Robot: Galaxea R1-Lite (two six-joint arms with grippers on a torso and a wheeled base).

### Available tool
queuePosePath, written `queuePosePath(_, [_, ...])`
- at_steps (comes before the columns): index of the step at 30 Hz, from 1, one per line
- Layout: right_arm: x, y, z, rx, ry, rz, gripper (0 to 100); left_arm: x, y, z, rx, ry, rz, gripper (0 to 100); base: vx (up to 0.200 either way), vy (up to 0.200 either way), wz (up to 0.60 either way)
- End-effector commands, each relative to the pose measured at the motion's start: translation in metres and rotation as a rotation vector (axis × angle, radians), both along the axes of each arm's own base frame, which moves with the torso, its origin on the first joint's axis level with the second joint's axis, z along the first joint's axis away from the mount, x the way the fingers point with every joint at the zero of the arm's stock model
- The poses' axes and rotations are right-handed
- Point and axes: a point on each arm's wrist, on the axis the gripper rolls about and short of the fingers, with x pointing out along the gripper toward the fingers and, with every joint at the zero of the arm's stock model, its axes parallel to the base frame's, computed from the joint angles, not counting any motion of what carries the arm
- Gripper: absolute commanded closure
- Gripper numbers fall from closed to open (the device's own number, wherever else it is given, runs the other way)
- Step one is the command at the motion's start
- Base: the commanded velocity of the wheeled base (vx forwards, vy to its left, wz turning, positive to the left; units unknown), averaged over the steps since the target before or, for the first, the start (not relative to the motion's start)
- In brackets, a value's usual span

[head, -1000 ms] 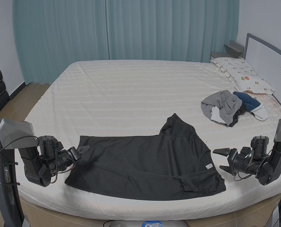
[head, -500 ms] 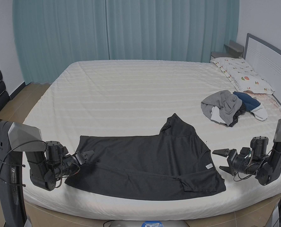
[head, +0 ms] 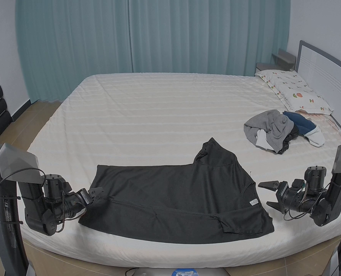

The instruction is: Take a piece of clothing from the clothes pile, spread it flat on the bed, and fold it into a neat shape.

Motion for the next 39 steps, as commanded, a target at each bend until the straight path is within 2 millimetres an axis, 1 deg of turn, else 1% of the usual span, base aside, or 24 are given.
queuePosePath(1, [-0.004, 0.0, 0.0, 0.0, -0.009, 0.003, 0, -0.017, 0.006, 0.014, -0.002, -0.002, -0.031, 0, 0.0, 0.0, 0.0])
queuePosePath(4, [-0.006, 0.0, -0.002, -0.003, -0.005, 0.004, 0, -0.026, 0.006, 0.011, 0.031, 0.02, -0.078, 0, 0.0, 0.0, 0.0])
queuePosePath(6, [-0.006, 0.0, -0.002, -0.002, -0.004, 0.005, 0, -0.038, 0.008, 0.007, 0.084, 0.043, -0.135, 0, 0.0, 0.0, 0.0])
queuePosePath(8, [-0.006, 0.0, -0.002, -0.003, -0.005, 0.006, 0, -0.046, 0.008, 0.006, 0.103, 0.053, -0.185, 0, 0.0, 0.0, 0.0])
queuePosePath(11, [-0.006, 0.001, -0.002, -0.003, -0.005, 0.008, 0, -0.051, 0.007, 0.003, 0.118, 0.062, -0.227, 0, 0.0, 0.0, 0.0])
queuePosePath(18, [-0.006, 0.001, -0.002, -0.003, -0.005, 0.008, 0, -0.05, 0.009, 0.002, 0.142, 0.05, -0.231, 0, 0.0, 0.0, 0.0])
queuePosePath(29, [-0.006, 0.001, -0.002, -0.002, -0.005, 0.009, 0, -0.047, 0.011, -0.01, 0.145, 0.083, -0.221, 0, 0.0, 0.0, 0.0])
queuePosePath(38, [-0.006, 0.0, -0.002, -0.002, -0.005, 0.007, 0, -0.048, 0.012, -0.012, 0.145, 0.09, -0.218, 0, 0.0, 0.0, 0.0])
queuePosePath(39, [-0.006, 0.001, -0.002, -0.002, -0.006, 0.009, 0, -0.048, 0.012, -0.012, 0.145, 0.09, -0.218, 100, 0.0, 0.0, 0.0])
